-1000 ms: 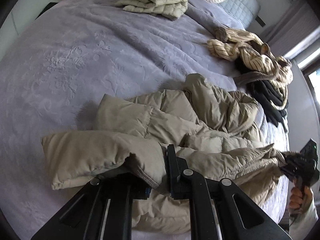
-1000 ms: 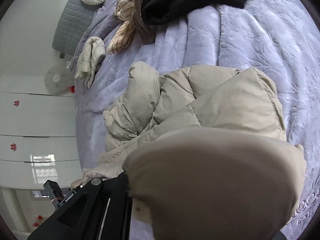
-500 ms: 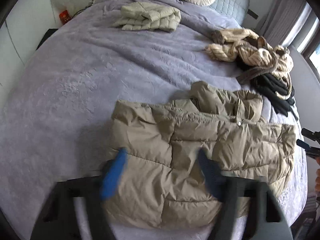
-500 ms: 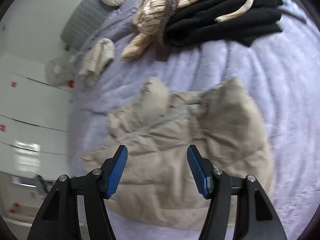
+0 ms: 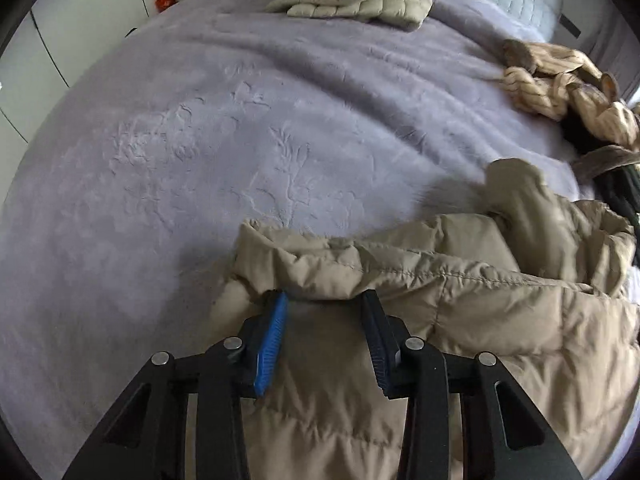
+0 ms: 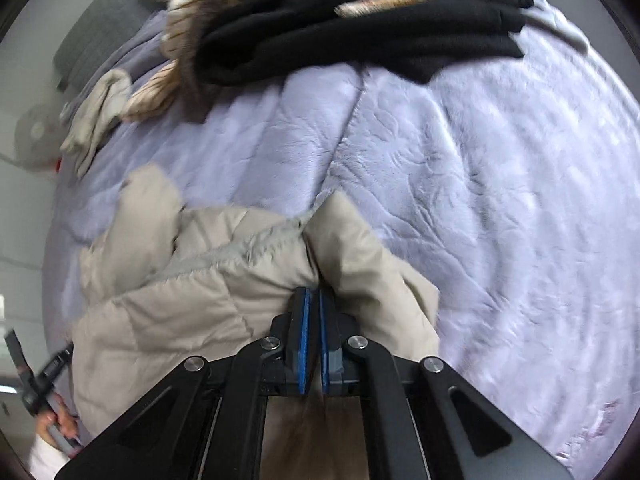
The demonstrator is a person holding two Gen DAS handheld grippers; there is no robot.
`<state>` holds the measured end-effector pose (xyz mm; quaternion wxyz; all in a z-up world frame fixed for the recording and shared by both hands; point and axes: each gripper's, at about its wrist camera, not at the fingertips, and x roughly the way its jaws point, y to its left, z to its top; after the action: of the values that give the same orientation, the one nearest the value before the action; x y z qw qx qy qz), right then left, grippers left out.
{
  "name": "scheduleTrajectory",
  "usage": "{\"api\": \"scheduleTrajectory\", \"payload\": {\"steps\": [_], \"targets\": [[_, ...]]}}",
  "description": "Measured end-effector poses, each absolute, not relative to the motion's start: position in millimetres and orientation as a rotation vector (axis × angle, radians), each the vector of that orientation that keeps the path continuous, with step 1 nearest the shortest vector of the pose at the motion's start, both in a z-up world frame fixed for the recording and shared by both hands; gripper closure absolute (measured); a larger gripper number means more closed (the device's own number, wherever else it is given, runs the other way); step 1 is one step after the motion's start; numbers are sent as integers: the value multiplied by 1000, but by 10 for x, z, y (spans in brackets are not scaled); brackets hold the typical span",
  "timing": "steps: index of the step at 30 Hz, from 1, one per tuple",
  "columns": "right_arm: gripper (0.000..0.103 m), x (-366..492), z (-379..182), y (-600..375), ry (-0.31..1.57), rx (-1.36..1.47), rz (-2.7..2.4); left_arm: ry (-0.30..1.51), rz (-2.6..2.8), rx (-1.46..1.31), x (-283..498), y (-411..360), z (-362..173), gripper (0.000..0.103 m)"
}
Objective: Fold large clothes
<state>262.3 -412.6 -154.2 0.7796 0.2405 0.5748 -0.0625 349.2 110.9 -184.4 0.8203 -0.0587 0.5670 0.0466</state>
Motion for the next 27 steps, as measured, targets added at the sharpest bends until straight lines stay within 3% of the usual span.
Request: {"api": "scheduleTrajectory", "payload": {"steps": [10, 22, 23, 24, 25, 27], "targets": [[102, 2860, -1829, -4137, 1249, 492, -163, 1193, 112, 20, 3650, 870, -2048, 61], [94, 2680, -1207, -4016, 1170, 489, -140, 1204, 180, 46, 3489, 903, -1629, 61], [91, 2634, -1145, -4005, 1160, 493, -132, 1201, 179, 48, 3457, 906, -1583, 61], [76, 2575, -1094, -4002, 1153, 498, -126, 1200, 178, 51, 3441, 897, -1561, 61], [54, 2537, -1054, -3987, 1149, 503, -120, 1198, 178, 56, 3408, 894, -1525, 61], [35, 2424, -975, -3937, 1131, 512, -100, 1202, 169, 59, 3346, 888, -1471, 59]]}}
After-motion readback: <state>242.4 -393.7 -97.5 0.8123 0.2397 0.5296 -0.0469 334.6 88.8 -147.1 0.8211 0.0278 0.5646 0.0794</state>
